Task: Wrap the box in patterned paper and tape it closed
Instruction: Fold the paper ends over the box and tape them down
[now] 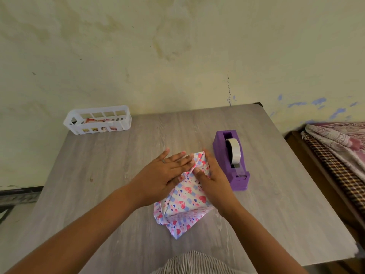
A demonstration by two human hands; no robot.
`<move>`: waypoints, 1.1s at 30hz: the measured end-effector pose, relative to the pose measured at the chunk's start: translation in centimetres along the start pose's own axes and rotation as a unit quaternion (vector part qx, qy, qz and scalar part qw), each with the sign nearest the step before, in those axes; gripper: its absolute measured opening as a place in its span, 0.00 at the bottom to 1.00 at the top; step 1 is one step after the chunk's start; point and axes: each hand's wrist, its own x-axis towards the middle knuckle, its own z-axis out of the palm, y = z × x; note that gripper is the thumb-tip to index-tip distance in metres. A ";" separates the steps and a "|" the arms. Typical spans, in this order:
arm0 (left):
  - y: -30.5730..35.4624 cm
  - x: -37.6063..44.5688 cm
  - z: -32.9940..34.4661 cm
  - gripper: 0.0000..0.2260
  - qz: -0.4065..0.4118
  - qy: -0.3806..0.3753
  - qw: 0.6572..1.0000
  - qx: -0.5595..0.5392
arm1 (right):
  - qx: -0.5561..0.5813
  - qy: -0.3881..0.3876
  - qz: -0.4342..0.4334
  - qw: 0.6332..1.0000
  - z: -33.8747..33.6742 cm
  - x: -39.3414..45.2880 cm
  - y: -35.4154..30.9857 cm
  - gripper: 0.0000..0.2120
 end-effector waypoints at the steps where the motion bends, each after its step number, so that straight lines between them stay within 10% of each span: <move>1: 0.1 0.0 0.0 0.24 0.001 -0.001 1.000 0.005 | 0.010 0.001 -0.016 1.000 0.0 0.0 0.1 0.27; 11: 2.2 -1.7 0.5 0.47 -0.043 -0.030 0.997 0.063 | -0.097 0.083 -0.121 0.984 -0.1 0.5 1.0 0.14; 24: 4.3 -2.4 2.0 0.33 -0.092 0.018 0.991 0.097 | -0.096 0.155 -0.177 0.967 0.0 0.5 1.5 0.07; 33: 5.1 -2.3 1.5 0.42 -0.113 -0.023 0.993 0.039 | -0.029 0.264 0.006 0.964 -5.4 1.4 3.4 0.09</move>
